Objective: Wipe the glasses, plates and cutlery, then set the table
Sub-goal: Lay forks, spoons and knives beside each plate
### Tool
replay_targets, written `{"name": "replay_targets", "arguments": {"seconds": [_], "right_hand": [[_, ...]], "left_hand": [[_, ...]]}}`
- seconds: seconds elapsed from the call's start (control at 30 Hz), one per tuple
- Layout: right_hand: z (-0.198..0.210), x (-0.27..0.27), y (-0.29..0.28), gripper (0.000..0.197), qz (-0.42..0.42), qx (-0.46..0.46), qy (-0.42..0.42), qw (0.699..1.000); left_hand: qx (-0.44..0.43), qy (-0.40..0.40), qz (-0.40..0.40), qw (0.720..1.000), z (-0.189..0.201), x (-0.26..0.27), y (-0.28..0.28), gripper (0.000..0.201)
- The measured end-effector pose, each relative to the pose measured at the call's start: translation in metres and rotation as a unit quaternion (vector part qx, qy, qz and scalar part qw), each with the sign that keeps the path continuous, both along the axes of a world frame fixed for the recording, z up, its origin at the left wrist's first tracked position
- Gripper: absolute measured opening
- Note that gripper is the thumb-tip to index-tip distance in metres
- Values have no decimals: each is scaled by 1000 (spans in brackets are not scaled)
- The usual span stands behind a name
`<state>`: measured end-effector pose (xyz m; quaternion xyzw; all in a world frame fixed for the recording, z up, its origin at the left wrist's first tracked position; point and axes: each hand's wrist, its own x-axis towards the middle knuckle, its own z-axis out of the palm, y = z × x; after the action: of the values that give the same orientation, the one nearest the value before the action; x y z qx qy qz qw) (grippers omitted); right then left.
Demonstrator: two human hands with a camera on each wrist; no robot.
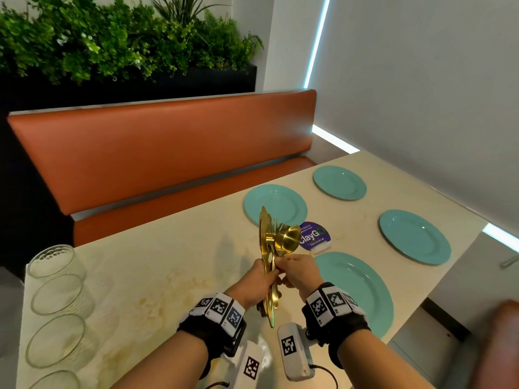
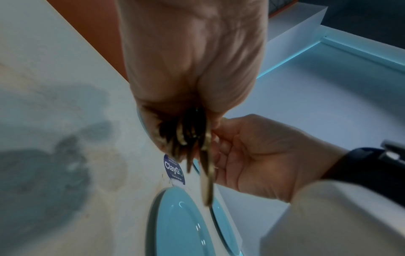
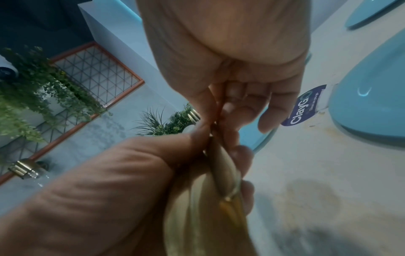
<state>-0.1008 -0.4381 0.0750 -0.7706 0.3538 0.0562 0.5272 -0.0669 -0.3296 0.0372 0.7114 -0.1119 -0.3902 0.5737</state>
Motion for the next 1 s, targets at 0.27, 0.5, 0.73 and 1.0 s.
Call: {"name": "replay_targets", "arguments": {"seconds": [0.27, 0.5, 0.73, 1.0], "right_hand": [[-4, -22, -23, 26, -24, -63, 22, 997], [-8, -20, -68, 29, 6, -95, 10, 995], [-5, -11, -135, 30, -6, -8, -26, 1000], [-15, 7, -225, 14, -71, 18, -47, 996]], "left_hand": [[46, -31, 10, 998, -5, -21, -37, 21], [44, -26, 60, 997, -8, -26, -84, 17], [45, -3, 99, 994, -9, -11, -143, 26], [109, -17, 140, 984, -19, 4, -186, 8]]}}
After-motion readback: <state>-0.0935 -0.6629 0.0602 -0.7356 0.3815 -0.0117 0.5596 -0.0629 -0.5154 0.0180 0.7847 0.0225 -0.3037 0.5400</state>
